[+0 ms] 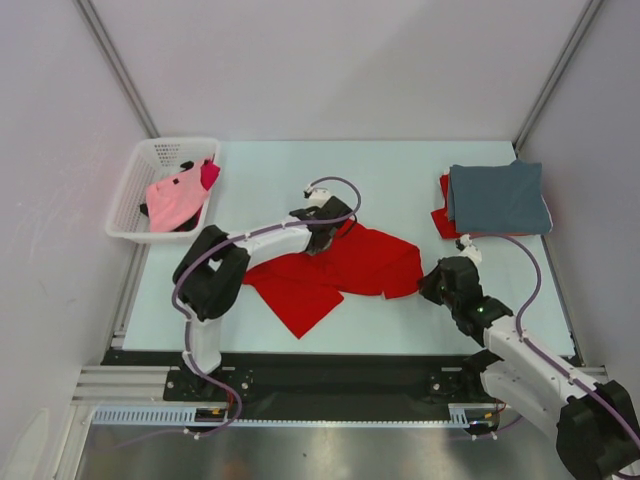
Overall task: Fold and stack the t-shirts
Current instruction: Flatten the tshirt out
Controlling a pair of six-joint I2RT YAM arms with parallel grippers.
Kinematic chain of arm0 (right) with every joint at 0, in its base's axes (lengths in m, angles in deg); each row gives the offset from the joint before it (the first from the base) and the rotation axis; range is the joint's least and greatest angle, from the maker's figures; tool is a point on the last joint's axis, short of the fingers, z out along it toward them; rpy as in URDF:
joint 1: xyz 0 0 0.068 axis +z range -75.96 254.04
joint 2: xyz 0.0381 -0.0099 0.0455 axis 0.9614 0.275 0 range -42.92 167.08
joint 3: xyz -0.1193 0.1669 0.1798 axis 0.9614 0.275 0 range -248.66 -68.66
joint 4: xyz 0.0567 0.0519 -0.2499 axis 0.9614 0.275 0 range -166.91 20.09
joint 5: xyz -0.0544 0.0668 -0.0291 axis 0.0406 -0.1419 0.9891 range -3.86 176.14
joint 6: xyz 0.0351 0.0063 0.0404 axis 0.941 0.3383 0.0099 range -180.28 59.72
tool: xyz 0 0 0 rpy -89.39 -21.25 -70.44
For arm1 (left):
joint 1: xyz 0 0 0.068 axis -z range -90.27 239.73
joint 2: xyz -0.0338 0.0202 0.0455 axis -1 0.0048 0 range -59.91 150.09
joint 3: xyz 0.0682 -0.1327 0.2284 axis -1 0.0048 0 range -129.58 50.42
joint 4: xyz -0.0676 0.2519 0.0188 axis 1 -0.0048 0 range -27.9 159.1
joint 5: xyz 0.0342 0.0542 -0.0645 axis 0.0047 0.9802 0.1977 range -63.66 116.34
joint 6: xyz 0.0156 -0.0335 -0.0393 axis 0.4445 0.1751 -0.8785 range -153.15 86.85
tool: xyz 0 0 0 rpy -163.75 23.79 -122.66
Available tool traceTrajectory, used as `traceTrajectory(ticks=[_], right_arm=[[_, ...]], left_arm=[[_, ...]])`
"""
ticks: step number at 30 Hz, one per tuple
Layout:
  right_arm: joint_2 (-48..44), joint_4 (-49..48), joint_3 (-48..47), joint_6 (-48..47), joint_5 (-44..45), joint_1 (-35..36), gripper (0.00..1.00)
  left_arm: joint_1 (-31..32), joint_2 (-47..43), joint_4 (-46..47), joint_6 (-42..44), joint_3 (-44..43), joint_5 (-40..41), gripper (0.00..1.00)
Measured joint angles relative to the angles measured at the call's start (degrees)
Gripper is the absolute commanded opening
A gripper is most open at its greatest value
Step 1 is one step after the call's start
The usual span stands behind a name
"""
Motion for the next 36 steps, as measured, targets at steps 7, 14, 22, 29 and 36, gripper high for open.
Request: traceTrajectory(ticks=[7,14,22,29,36], right_arm=[[6.1,1.2,-5.1,-2.5,-4.1,-7.0,0.0],[13.2,5.8,-19.8,-3.2,-9.4,-17.2,0.0],[18.4,15.3,-43.6,-6.4,-8.7,-17.9,0.0],[8.2,22.1,-50.5,-8.1,-7.1,-18.5,0.0],[-5.8,27.5,-51.7,-8.2,-7.5,-18.5,0.0]], left_arm=[[-5.4,-14.0,-1.6,0.9,2.2,-2.0,0.0],[-18.6,-30.0,-1.8,2.1,1.2,-4.3,0.0],[-23.6,-33.7,-8.1,3.8,-9.6,-7.1,0.0],[-23.6,-44.1,-13.4,4.8,-17.9,-8.0,0.0],[-23.6,-56.8,-19.3,4.7,-24.0,-10.2,0.0]])
